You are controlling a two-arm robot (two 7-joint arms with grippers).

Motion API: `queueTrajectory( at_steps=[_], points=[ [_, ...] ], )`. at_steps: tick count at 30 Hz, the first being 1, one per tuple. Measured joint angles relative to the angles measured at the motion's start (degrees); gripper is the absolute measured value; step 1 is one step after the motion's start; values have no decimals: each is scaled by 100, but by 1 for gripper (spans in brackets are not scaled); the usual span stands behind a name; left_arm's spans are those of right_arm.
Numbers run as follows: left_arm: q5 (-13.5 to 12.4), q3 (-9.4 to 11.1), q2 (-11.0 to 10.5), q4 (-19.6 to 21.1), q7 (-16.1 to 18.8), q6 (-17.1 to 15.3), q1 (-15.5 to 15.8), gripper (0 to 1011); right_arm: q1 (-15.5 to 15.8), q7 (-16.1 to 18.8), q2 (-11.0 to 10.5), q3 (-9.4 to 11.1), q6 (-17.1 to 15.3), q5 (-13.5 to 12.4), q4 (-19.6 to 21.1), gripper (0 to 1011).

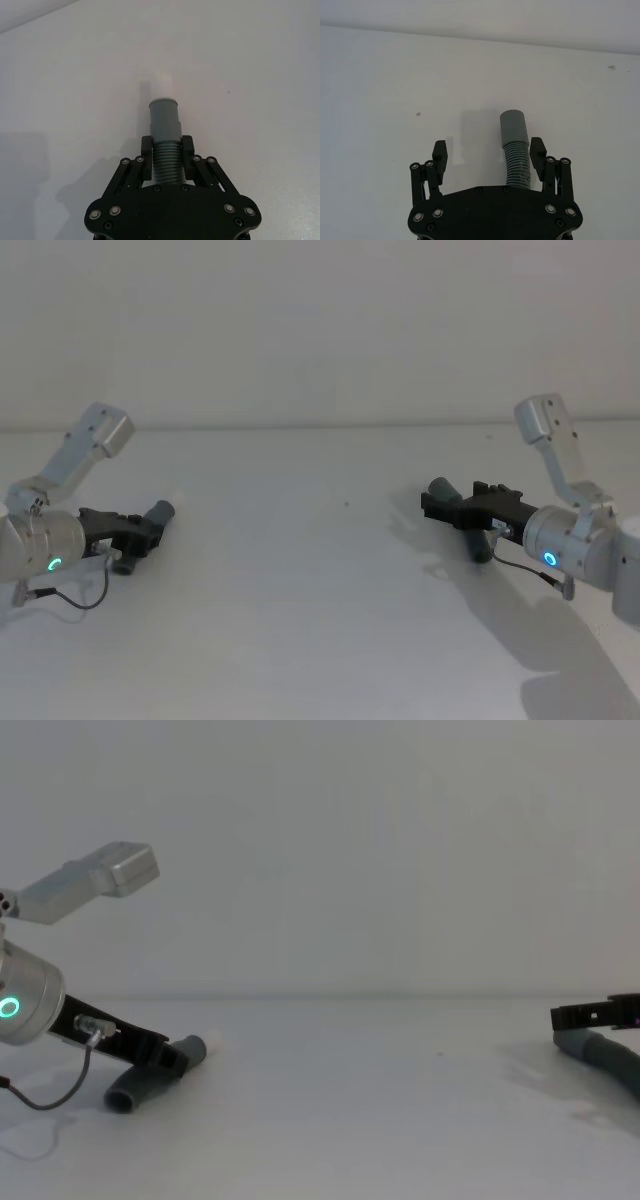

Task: Use both hands to pick up one end of the pipe from the table, align the ends, and insert them.

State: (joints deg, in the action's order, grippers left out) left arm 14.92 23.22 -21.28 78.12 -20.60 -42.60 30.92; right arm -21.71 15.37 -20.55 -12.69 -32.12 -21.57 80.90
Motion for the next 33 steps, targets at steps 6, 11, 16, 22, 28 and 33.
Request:
queueTrajectory(
  at_steps=[6, 11, 16, 22, 28, 33],
  points=[
    [0, 0, 0, 0, 0, 0, 0, 312, -171, -60, -28, -60, -398, 0, 3, 1002],
    [0, 0, 0, 0, 0, 0, 0, 313, -295, -96, -90, -139, -729, 69, 11, 1002],
    [0, 0, 0, 0, 0, 0, 0, 312, -368, -102, -152, -223, -892, 147, 11, 1001],
    [0, 0, 0, 0, 0, 0, -1, 313, -426, -85, -236, -317, -1021, 245, -13, 1002],
    [0, 0, 0, 0, 0, 0, -1, 312, -467, -24, -308, -408, -1096, 331, -67, 1002],
    [0, 0, 0, 0, 0, 0, -1, 312, -489, 29, -336, -455, -1124, 376, -125, 1002]
  ],
)
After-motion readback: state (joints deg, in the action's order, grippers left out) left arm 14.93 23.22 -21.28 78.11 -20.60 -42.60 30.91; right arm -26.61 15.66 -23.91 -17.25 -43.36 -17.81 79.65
